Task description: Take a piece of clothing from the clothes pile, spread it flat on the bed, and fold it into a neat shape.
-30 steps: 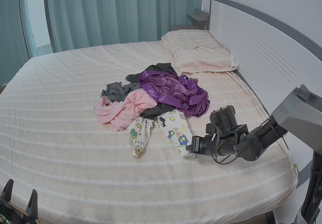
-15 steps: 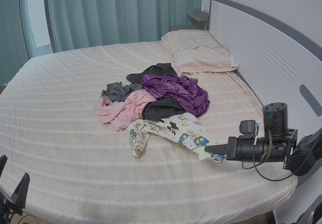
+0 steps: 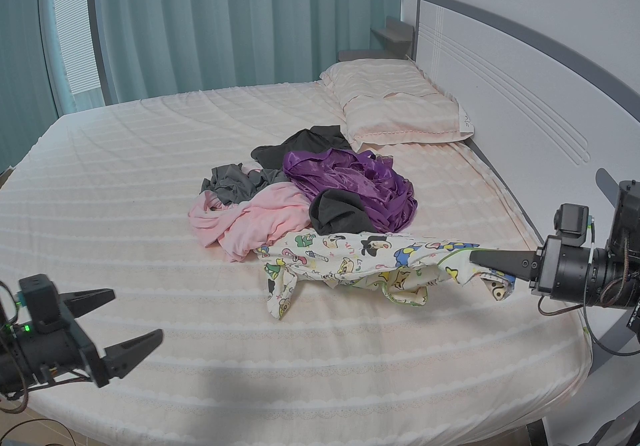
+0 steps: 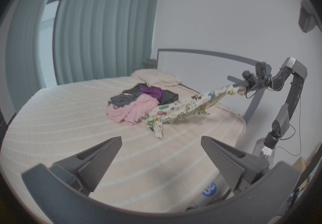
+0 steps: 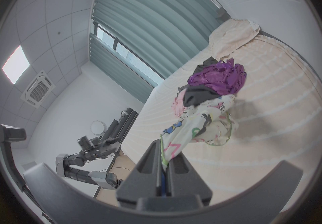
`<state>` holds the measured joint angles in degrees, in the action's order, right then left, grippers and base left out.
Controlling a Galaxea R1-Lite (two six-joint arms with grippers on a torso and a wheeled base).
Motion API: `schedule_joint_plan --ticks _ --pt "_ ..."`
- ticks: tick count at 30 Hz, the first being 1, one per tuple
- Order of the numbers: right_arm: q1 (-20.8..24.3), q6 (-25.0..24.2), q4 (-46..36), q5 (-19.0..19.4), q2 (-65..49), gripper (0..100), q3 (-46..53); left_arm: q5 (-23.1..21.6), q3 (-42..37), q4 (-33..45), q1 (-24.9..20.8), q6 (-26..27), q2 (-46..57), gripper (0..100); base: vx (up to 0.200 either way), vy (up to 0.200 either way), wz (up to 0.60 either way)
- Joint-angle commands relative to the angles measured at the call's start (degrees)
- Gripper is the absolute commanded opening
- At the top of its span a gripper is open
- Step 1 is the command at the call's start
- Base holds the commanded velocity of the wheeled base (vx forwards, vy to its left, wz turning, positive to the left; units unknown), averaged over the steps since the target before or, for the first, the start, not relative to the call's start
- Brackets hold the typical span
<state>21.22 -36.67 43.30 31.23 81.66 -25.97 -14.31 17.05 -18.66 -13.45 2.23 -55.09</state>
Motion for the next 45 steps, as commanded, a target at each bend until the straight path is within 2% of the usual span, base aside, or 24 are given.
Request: schedule_joint_plan --ticks 1,4,8,11,13,14,18,26,37,45 --pt "-3.38 -0.68 1.17 4.1 -9.07 0 1.09 2.18 1.14 -17.99 -13.45 0.41 -34.03 100 0.0 0.0 0.0" --pt "-3.29 -0.68 0.82 4.1 -10.03 0 0.65 5.26 1.14 -23.44 -15.73 0.14 -39.66 100 0.0 0.0 0.0" --pt "-3.03 -0.68 0.56 4.1 -11.62 0 -0.93 12.29 1.75 -36.97 -22.68 -7.59 -50.73 100 0.0 0.0 0.0" --pt "-2.94 -0.68 0.38 4.1 -12.85 0 -0.75 17.56 2.9 -45.58 -25.67 -10.49 -58.73 100 0.0 0.0 0.0" --pt "-3.03 -0.68 0.29 4.19 -12.93 0 -0.93 18.62 3.25 -47.78 -26.02 -10.67 -60.93 100 0.0 0.0 0.0" --pt "-3.03 -0.68 0.29 4.1 -12.76 0 -0.66 20.38 4.13 -54.81 -26.28 -10.67 -66.73 100 0.0 0.0 0.0" --pt "-3.12 -0.77 0.29 4.1 -13.46 0 -0.93 20.64 4.74 -63.34 -26.28 -10.67 -73.93 100 0.0 0.0 0.0" --pt "-2.85 -0.68 0.29 4.1 -13.46 0 -1.81 20.64 9.49 -64.39 -25.49 -11.02 -79.47 100 0.0 0.0 0.0" --pt "-2.85 -0.68 0.29 4.19 -13.2 0 -1.9 20.9 15.73 -64.39 -22.06 -11.11 -84.31 100 0.0 0.0 0.0" --pt "-2.94 -0.77 0.38 4.01 -12.06 0 -2.33 20.64 22.23 -64.39 -21.62 -15.5 -88.7 100 0.0 0.0 0.0"
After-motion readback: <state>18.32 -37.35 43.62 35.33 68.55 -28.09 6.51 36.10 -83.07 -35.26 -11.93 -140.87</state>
